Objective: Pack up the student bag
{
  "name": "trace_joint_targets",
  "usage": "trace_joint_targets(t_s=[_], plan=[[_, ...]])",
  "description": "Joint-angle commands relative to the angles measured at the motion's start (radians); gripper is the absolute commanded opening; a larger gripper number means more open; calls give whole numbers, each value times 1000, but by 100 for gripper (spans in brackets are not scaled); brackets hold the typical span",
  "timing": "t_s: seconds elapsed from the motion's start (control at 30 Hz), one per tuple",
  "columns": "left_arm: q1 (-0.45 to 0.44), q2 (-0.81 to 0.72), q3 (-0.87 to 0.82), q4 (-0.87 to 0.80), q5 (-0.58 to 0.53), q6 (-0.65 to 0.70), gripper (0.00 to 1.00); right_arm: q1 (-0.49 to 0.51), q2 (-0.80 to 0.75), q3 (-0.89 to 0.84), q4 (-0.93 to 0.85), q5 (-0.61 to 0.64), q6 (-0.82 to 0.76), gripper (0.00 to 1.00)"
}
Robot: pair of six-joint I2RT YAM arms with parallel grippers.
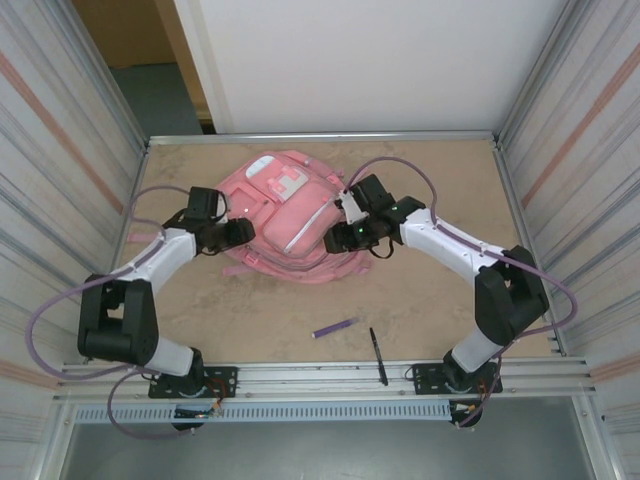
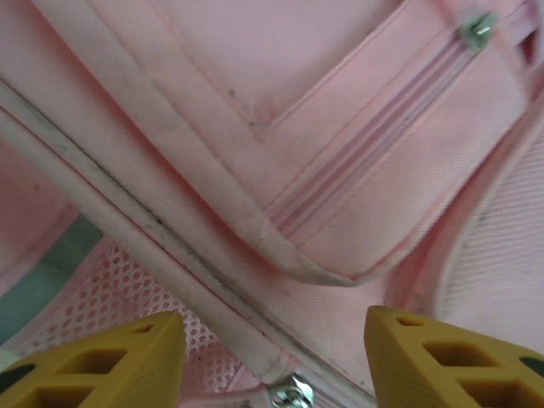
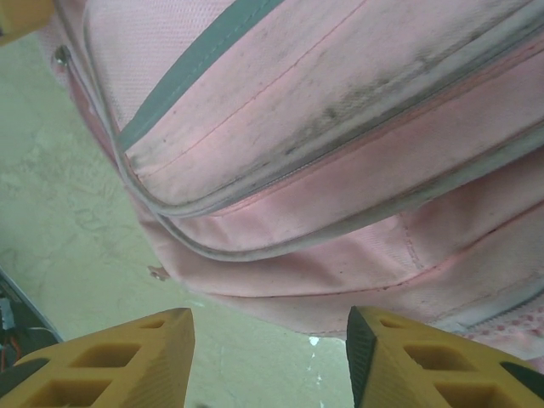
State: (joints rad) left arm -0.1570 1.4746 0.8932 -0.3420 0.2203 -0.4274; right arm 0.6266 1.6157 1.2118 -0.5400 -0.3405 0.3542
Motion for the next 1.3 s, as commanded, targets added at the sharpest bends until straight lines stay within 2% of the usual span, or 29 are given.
trace_joint_targets(t_s=[0.0,0.07,0.17,0.23,0.4,0.47,0.57,0.63,0.73,0.83,0.9,1.0,1.07,1.2,1.27], plan=[[7,49,32,7,15,-26,54,30,34,2,10,12,-16,50],[8,68,30,13,7,-36,48,43,59,-4,26,-11,-5,50],[9,70,3,35,-23,-62,24,54,88,-18,44,25,1,50],[9,40,-27,36,-23,-95,15,29,115,-16,49,42,6,50],[-22,-115,-157,79,-10,-217,3,-77,204,39,78,13,16,47],[-39,-158,-188,75,19,-262,1,-108,256,99,70,-14,32,47],[-69,-220,-245,93,55,-343,2,-135,341,189,86,-37,42,46],[-108,-266,-277,114,30,-396,4,-149,403,266,92,-38,36,45],[-189,-288,-311,168,-11,-485,13,-192,480,379,82,-37,47,46],[-214,-265,-344,263,54,-578,17,-235,488,443,43,-55,54,47],[-200,-267,-351,276,74,-591,20,-237,419,394,59,-17,19,48],[-162,-324,-345,183,45,-570,30,-220,270,235,146,30,-40,49],[-138,-382,-355,131,9,-560,33,-179,159,122,203,104,-112,50],[-79,-463,-375,75,-2,-557,41,27,-84,-133,394,510,-336,53],[-53,-467,-378,66,22,-560,47,133,-166,-251,549,538,-511,58]])
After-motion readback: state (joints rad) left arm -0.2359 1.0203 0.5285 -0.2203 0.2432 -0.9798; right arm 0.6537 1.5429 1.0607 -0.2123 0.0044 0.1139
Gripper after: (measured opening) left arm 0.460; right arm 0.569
